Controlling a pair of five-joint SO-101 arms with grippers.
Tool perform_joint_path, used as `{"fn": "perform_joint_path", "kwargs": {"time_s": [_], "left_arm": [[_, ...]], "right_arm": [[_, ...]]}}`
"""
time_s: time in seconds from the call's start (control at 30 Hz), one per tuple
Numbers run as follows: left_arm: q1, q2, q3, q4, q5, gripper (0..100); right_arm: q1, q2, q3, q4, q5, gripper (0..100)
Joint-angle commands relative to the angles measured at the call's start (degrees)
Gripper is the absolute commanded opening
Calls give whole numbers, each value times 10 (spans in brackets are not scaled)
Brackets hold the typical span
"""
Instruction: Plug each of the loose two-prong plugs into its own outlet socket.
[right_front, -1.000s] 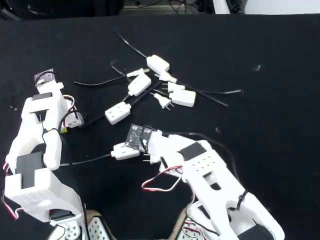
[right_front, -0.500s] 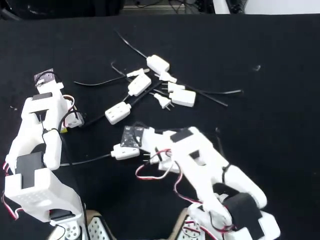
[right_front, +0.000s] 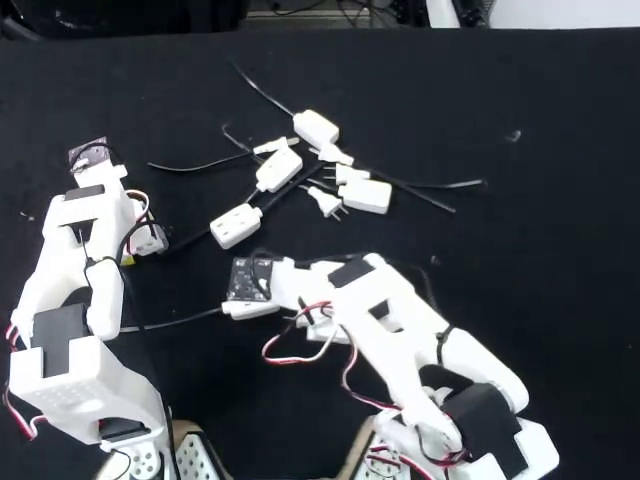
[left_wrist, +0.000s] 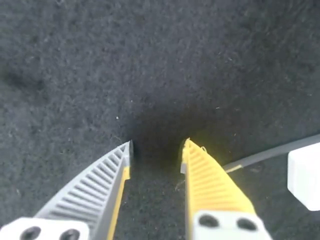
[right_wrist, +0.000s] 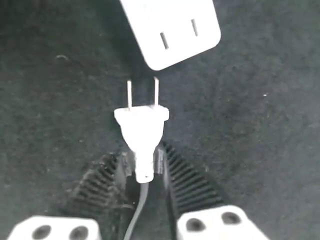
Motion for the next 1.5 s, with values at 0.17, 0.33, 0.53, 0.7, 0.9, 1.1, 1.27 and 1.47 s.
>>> {"fn": "perform_joint_path", "kwargs": {"time_s": [0.17,0.33,0.53,0.7,0.9,1.1,1.27,1.47], "left_arm": [[-10,-4,9,-1,-7,170],[-10,-4,9,-1,-7,170],[-11,-4,10,-1,-7,170],[-10,-4,10,-1,-7,170],[-10,-4,11,-1,-7,170],[-9,-4,12,-1,-7,170],[-9,-8,13,3,-7,170],[-10,-10,12,4,-18,170]], "right_arm": [[-9,-1,-7,26,-27,89],[-8,0,-8,11,-30,180],[27,0,-21,24,7,145],[21,1,-17,51,25,119],[-4,-5,14,47,50,8],[-2,-58,-13,51,-21,11],[-11,-206,15,95,-91,11],[-13,-409,84,108,-111,11]]}}
